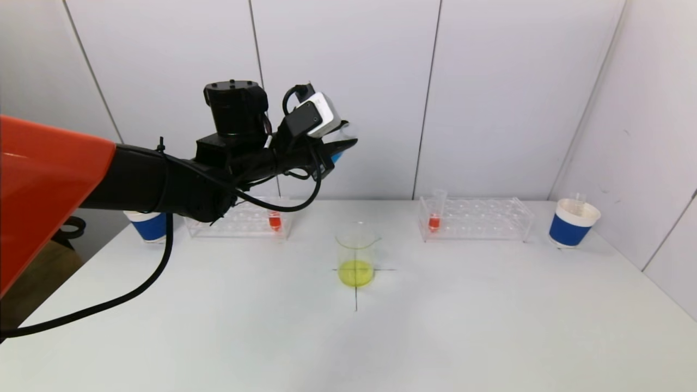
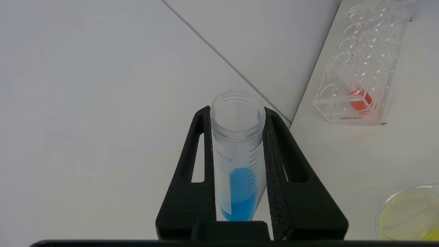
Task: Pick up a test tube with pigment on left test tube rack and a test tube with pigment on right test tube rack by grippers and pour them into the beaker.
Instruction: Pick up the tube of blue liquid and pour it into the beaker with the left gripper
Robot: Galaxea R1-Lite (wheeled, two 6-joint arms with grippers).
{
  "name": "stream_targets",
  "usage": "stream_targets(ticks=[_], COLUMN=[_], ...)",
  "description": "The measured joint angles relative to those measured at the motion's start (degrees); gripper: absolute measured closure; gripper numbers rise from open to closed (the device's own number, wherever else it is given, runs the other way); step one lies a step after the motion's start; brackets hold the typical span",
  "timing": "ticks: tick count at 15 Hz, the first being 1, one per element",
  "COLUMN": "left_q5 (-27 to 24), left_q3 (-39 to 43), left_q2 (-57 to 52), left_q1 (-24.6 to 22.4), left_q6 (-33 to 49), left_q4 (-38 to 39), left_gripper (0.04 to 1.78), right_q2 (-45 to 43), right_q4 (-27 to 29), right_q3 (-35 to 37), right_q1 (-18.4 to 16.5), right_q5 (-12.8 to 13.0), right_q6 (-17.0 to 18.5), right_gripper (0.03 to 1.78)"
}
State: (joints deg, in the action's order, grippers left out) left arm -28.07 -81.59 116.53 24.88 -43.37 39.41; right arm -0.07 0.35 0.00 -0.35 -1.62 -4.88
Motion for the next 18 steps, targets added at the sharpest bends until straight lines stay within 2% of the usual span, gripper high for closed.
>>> stream_targets(ticks=[3,7,18], left_q5=[-2.85,-8.19,-17.31], left_q3=[0.87,4.11,6.88], left_q2=[0.00,-0.10,0.78], left_q1=[-0.07,-0.05,-1.16], left_q6=[-2.44,-6.92,-16.98], left_q4=[0.61,5.38,7.72], left_gripper=[1.38,1.38,1.38], right_q2=[0.00,0.00,0.00], right_q4=[-0.02,-0.02,-0.02], right_q3=[0.00,0.00,0.00], right_q1=[0.00,0.00,0.00], right_q5=[0.00,-0.02,-0.02], right_q6=[0.02,0.00,0.02], right_gripper=[0.05,0.05,0.05])
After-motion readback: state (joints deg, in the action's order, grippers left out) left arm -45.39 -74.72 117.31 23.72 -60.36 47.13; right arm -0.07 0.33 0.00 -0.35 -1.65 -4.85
